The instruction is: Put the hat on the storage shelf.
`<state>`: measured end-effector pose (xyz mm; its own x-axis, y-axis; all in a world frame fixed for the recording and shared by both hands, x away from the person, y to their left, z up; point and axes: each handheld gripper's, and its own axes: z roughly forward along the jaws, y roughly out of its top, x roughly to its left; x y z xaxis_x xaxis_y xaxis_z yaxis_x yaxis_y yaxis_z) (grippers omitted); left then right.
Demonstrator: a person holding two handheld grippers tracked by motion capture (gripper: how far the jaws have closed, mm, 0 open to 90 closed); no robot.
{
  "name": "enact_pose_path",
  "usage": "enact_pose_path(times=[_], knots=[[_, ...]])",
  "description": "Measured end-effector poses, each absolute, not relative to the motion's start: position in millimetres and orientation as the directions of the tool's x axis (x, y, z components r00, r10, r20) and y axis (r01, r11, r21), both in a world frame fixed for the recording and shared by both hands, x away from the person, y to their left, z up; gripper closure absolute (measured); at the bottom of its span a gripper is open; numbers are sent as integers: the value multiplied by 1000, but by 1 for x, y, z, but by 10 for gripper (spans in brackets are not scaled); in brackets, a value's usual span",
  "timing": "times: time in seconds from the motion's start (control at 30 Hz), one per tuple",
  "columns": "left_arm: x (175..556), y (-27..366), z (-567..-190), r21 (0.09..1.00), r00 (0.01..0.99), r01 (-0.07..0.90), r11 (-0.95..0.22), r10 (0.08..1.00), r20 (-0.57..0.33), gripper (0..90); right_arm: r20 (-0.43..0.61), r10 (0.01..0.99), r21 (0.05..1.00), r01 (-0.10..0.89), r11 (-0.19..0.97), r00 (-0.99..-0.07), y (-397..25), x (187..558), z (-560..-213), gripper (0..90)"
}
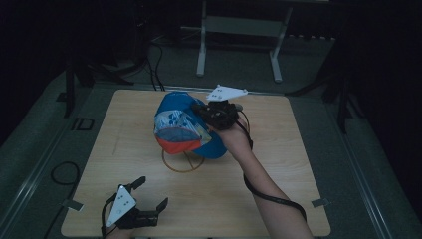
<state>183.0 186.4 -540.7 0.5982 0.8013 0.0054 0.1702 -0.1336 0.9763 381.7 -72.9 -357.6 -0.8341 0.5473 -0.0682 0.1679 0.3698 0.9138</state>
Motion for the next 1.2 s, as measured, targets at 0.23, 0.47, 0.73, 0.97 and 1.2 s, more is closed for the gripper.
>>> enact_pose_path(times=[0.23, 0.47, 0.73, 0.97, 1.2], knots=[[184, 185, -542, 974, 605, 176, -141, 796, 6, 26, -43, 555, 909, 197, 366, -831, -78, 386, -369, 892], [184, 185, -543, 973, 610, 181, -147, 793, 6, 27, -11, 550, 915, 213, 343, -835, -81, 388, -371, 800], [184, 185, -543, 973, 611, 179, -146, 792, 6, 27, -6, 550, 912, 221, 345, -835, -81, 388, -373, 782], [185, 185, -544, 973, 612, 183, -139, 791, -1, 27, 1, 542, 915, 219, 338, -841, -87, 384, -371, 699], [185, 184, -544, 973, 613, 185, -136, 790, -6, 27, -2, 528, 921, 204, 332, -849, -99, 375, -372, 462]])
